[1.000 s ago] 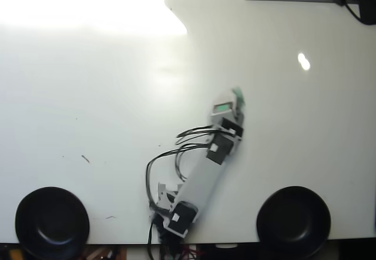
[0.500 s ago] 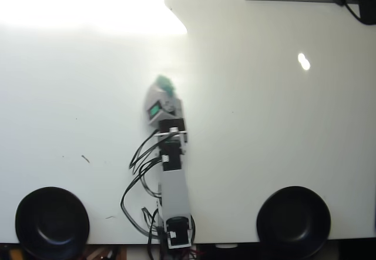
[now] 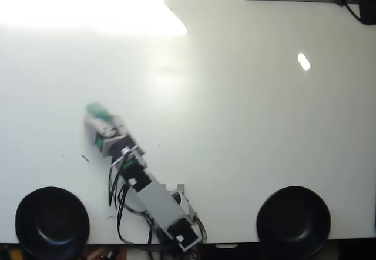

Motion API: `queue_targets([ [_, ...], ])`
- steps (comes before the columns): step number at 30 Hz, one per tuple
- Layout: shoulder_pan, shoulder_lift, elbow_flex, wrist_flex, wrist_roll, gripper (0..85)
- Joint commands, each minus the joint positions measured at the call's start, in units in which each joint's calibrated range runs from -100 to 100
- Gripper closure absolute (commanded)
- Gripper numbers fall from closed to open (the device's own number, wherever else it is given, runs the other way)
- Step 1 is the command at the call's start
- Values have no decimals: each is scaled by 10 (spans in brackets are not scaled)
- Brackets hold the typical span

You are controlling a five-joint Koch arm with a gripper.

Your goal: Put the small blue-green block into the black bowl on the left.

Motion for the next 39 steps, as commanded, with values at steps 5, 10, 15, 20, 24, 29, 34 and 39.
queue_targets([
  [5,71,-24,64,5,-7,820],
  [10,126,-18,119,3,-21,820],
  [15,183,-15,149,6,-41,820],
  [20,227,-14,152,18,-89,820],
  [24,250,-3,135,66,-123,820],
  [29,272,25,133,110,-168,820],
  [34,289,24,67,152,-191,820],
  [39,305,4,-19,163,-201,820],
])
